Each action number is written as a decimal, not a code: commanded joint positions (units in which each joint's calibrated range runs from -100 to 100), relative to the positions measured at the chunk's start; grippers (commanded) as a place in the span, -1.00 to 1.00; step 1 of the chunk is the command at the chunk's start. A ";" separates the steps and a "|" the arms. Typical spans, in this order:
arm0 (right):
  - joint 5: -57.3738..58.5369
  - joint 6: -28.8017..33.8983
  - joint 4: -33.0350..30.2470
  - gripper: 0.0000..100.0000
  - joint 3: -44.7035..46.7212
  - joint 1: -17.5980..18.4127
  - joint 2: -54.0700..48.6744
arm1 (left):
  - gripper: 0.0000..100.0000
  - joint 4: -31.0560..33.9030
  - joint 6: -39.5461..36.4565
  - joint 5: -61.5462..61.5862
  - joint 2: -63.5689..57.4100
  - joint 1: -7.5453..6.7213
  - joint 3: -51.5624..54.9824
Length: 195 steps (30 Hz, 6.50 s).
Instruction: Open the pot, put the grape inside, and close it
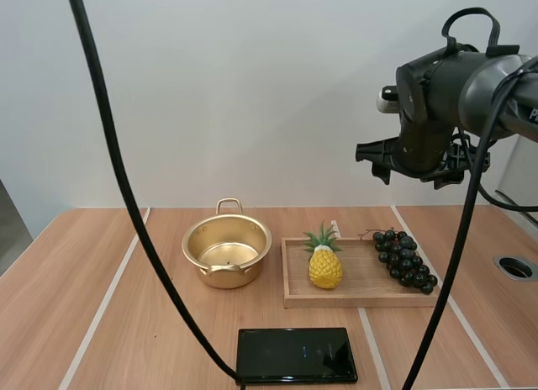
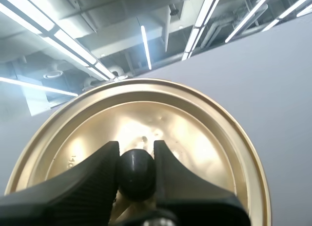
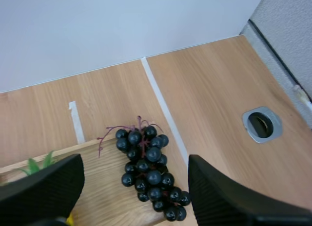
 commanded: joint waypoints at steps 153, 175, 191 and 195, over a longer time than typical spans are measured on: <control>0.89 -54.61 21.16 -1.00 -16.73 20.70 20.20 | -1.00 -0.01 1.98 19.77 -10.75 -0.06 -2.43; -7.82 -53.29 18.80 -1.00 -16.73 20.70 32.50 | -1.00 -0.01 1.98 25.77 -11.52 -0.06 -2.43; -6.15 -48.45 10.61 -1.00 -16.48 20.70 40.04 | -1.00 -0.01 1.98 25.77 -11.52 -0.06 -2.43; -6.60 -48.45 11.65 -1.00 -16.48 20.73 41.94 | -1.00 -0.01 2.10 26.15 -11.52 -0.06 -2.43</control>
